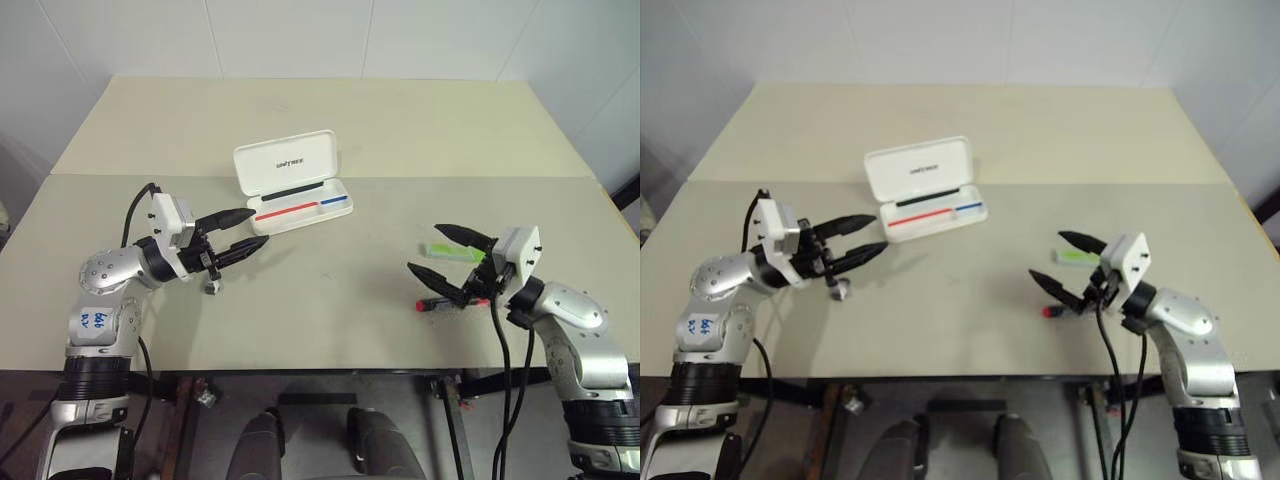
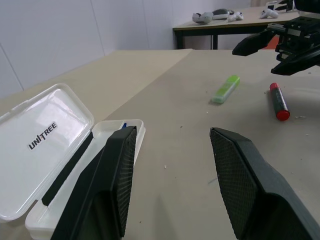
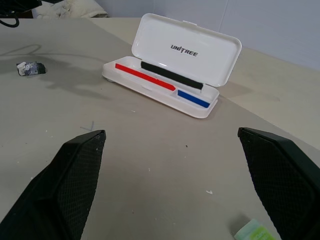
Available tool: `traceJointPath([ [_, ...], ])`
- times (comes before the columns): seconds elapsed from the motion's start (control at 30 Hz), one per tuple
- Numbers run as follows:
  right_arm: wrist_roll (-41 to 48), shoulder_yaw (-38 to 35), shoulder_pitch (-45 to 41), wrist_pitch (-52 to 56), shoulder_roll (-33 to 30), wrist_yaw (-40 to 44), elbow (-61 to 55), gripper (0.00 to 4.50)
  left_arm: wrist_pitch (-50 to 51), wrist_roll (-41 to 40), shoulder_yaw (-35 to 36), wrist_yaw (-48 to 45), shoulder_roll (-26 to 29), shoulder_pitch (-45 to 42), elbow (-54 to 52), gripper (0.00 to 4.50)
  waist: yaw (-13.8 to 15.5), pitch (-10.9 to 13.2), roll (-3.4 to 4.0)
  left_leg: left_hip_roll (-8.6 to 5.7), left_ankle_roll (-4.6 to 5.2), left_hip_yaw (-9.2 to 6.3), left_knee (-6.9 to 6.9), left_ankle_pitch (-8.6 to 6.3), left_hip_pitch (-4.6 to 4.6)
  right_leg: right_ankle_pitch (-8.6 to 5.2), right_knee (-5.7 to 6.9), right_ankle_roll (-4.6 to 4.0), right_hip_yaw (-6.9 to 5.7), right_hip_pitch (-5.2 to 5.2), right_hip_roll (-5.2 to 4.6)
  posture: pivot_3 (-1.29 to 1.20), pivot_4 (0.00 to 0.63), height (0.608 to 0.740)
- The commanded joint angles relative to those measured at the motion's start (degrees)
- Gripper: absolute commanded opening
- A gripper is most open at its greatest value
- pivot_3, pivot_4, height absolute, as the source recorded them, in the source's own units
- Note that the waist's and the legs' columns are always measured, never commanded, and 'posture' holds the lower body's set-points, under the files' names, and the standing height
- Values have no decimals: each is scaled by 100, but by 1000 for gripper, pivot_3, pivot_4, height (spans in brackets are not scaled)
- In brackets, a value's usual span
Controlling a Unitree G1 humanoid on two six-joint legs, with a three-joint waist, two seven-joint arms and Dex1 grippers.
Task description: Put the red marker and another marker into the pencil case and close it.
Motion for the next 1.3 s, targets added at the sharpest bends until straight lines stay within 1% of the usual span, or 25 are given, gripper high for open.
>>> traceJointPath([
  [0.03,71,-138,-157,-200,-98,136,-30,4500,73,-66,201,55,172,50,-227,2472,-4,0,0,0,0,0,0,0,0,0,0,-1,0,0,0,0,150,740],
  [0.23,150,21,-396,-251,-47,497,156,4500,300,-195,243,-33,305,120,-346,2472,7,0,0,0,0,5,3,0,0,0,-1,-1,4,0,-1,0,150,740],
  [0.37,195,262,-667,-77,55,572,-80,4500,291,-151,236,-356,530,-69,21,2472,0,0,0,0,0,5,3,0,0,0,-1,-2,4,0,-1,0,150,740],
  [0.53,285,534,-956,128,211,541,-396,4500,388,-149,168,-675,676,-407,309,2472,4,0,0,5,0,4,3,0,-1,0,-1,-5,2,-3,1,0,150,740],
  [0.63,289,652,-1005,171,342,516,-454,4500,410,-28,33,-951,770,-718,609,1892,8,-1,-2,5,-1,4,2,-4,-3,0,-2,-3,-1,-3,0,0,150,740],
  [0.7,238,748,-968,120,457,470,-477,4500,272,135,-52,-1117,862,-842,852,1265,13,-1,-2,4,-1,3,2,-4,-5,0,-2,-2,-3,-5,1,0,150,740],
  [0.77,213,789,-983,88,542,457,-434,4500,236,460,-280,-1060,918,-1201,1164,640,19,0,-2,3,-1,4,1,-5,-4,0,-1,-2,-2,-5,0,0,150,740],
  [0.93,229,926,-1054,83,616,492,-564,4500,16,1124,-886,-1325,889,-2238,2159,640,22,0,-2,0,-1,5,6,-4,-10,1,-2,-2,-2,-7,2,0,150,740],
  [1.1,181,1077,-1056,-4,806,450,-600,4500,-144,1828,-1523,-1400,595,-3109,3135,640,7,0,-2,2,0,4,4,-6,-10,13,1,25,-2,-10,11,0,150,740],
  [1.3,124,1123,-1085,-15,971,301,-660,4500,-201,2142,-1703,-1290,156,-3717,3852,640,8,0,-3,5,-5,5,5,-10,-22,10,13,32,2,-32,18,0,150,740],
])
